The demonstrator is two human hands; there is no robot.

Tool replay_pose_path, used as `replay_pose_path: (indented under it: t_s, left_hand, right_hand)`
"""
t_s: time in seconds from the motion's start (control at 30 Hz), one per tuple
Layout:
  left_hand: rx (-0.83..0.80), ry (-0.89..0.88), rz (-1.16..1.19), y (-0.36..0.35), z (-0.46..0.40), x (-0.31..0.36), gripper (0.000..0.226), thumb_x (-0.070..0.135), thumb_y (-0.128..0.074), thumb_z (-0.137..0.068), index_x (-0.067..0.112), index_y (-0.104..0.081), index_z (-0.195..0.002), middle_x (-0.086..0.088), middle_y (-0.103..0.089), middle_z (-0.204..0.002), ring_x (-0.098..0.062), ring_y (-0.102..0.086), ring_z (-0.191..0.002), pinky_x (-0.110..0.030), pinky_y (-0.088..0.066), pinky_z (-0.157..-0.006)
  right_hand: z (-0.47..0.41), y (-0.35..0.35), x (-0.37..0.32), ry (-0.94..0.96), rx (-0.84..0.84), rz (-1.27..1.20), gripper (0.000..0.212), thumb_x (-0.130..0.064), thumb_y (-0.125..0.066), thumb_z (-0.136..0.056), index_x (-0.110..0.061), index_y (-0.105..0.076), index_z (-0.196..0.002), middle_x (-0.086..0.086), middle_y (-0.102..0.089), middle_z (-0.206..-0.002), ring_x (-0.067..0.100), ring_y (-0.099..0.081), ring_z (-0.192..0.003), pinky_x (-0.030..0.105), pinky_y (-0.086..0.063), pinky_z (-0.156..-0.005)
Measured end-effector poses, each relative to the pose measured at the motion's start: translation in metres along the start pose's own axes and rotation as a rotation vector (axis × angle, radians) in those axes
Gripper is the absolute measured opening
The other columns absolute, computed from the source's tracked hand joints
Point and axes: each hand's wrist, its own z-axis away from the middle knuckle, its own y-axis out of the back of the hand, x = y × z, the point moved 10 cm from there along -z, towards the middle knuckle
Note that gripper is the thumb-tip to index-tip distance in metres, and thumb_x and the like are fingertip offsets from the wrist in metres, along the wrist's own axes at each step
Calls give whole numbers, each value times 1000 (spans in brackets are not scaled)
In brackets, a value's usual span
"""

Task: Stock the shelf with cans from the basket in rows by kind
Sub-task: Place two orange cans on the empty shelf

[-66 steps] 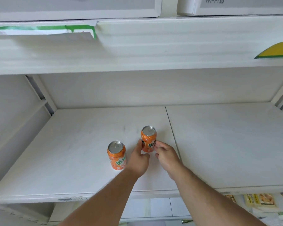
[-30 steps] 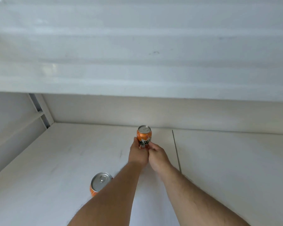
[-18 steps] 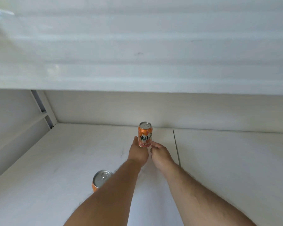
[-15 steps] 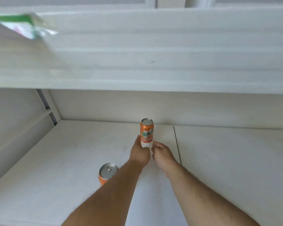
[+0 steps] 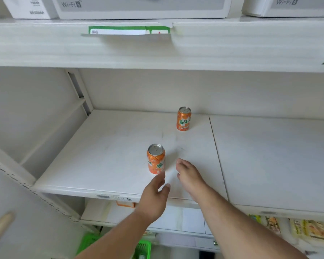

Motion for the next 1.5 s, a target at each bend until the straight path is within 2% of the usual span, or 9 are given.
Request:
replay_pose_path:
  t_s: [0.1, 0.23, 0.37, 0.8, 0.93, 1.0, 1.1, 1.33, 1.5]
  left_hand:
    - [256, 24, 28, 43, -1, -4, 32, 15, -52, -100, 18, -57, -132, 12, -63, -120, -12, -59, -119, -16, -38, -93]
    - [233, 98, 65, 53, -25, 4, 41, 10, -50, -100, 22, -49, -139, 13, -54, -129, -7, -51, -123, -22, -36, -100]
    - [159, 60, 70, 41, -46, 11, 41, 7, -50, -98, 42, -52, -120, 27, -60, -115, 3, -56, -111, -15, -36, -91]
    - [-117, -36, -43, -35, -82, 28, 50, 17, -43, -101, 39, -44, -146, 22, -57, -137, -1, -49, -131, -30, -36, -115]
    - [-159, -41, -66, -44, -83, 30, 53, 18, -44, -100, 41, -41, -148, 21, -55, -140, -3, -46, -134, -32, -35, -116]
    - [-153, -9, -69, -40, -79, 27, 57, 21, -46, -101, 35, -33, -154, 16, -45, -152, -7, -37, -143, -33, -29, -120]
    - [-123, 36, -63, -30, -70, 17, 57, 19, -46, -104, 23, -26, -158, 9, -36, -156, -10, -31, -147, -21, -23, -114]
    - [-165, 4, -74, -27, -61, 7, 53, 19, -44, -105, 18, -31, -156, 4, -37, -158, -11, -33, -146, -23, -23, -117]
    - [-230, -49, -80, -38, -70, 14, 49, 23, -43, -105, 28, -37, -154, 12, -48, -149, -8, -39, -141, -20, -27, -110]
  right_hand:
    - [1, -13, 1, -22, -28, 53, 34, -22, -42, -102, -30, -62, -128, -15, -53, -116, 11, -52, -115, 32, -42, -110]
    - [-11, -25, -10, -6, -50, 75, 24, -29, -39, -92, -40, -59, -96, -25, -41, -94, -4, -41, -88, 20, -37, -81]
    - [-22, -36, -31, 46, -126, -20, 38, -16, -40, -100, -33, -69, -117, -14, -66, -119, 3, -58, -112, 30, -43, -108]
    - [-7, 42, -16, 90, 50, -40, 48, -15, -37, -104, -52, -68, -102, -13, -70, -120, 7, -62, -117, 31, -47, -108]
    - [9, 56, -9, 69, 118, -37, 43, -11, -36, -107, -41, -66, -99, -33, -66, -85, -9, -60, -83, 15, -45, -78]
    - [16, 57, -10, 63, 116, -16, 43, -8, -35, -106, -34, -63, -85, -29, -60, -64, -5, -49, -60, 16, -37, -63]
    - [20, 60, -10, 55, 127, 0, 43, -5, -37, -104, -27, -54, -72, -24, -51, -52, 0, -41, -53, 14, -30, -51]
    - [21, 47, -4, 54, 92, 17, 40, -14, -37, -105, -27, -70, -121, -7, -72, -114, 5, -60, -96, 23, -45, -87]
    - [15, 44, -5, 41, 111, -58, 48, -9, -37, -100, -31, -71, -127, -11, -73, -121, 2, -62, -117, 21, -46, -95]
